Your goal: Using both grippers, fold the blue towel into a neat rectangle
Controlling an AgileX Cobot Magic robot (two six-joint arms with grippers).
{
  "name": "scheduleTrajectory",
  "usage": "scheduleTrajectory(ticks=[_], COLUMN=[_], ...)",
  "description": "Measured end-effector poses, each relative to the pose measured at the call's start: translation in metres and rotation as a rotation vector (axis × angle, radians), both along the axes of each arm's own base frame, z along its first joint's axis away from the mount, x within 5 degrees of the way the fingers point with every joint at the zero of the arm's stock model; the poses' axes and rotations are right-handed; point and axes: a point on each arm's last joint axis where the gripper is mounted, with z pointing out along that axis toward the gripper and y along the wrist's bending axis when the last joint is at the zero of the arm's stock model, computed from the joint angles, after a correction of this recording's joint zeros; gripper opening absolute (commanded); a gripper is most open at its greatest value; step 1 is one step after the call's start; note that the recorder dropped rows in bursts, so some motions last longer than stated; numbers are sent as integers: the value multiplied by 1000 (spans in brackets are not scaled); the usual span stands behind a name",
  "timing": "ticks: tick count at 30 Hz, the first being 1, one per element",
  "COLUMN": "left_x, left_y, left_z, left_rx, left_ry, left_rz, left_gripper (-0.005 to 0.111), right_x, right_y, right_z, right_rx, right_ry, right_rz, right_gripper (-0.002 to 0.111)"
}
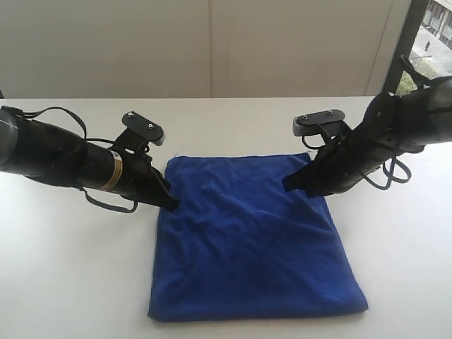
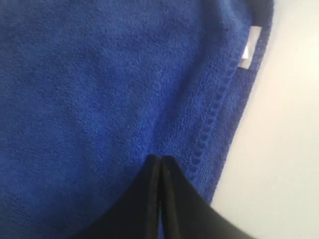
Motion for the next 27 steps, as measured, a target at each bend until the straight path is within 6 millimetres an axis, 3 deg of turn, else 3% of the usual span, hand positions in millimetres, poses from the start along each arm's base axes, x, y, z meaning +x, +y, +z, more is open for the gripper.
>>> scheduleTrajectory(ticks=[7, 18, 27], left_x=[3, 5, 7], left_y=[0, 2, -9], left_z=[-13, -16, 6], left_rx=[23, 53, -125], left_ry=[19, 3, 19], left_rz=[3, 10, 33], left_gripper=[0, 0, 0], right_x=[2, 4, 4], right_y=[-1, -1, -1], right_z=[-13, -12, -12], right_rx=[-7, -12, -12], right_ry=[14, 0, 0], right_rz=[-5, -2, -2], right_gripper=[0, 0, 0])
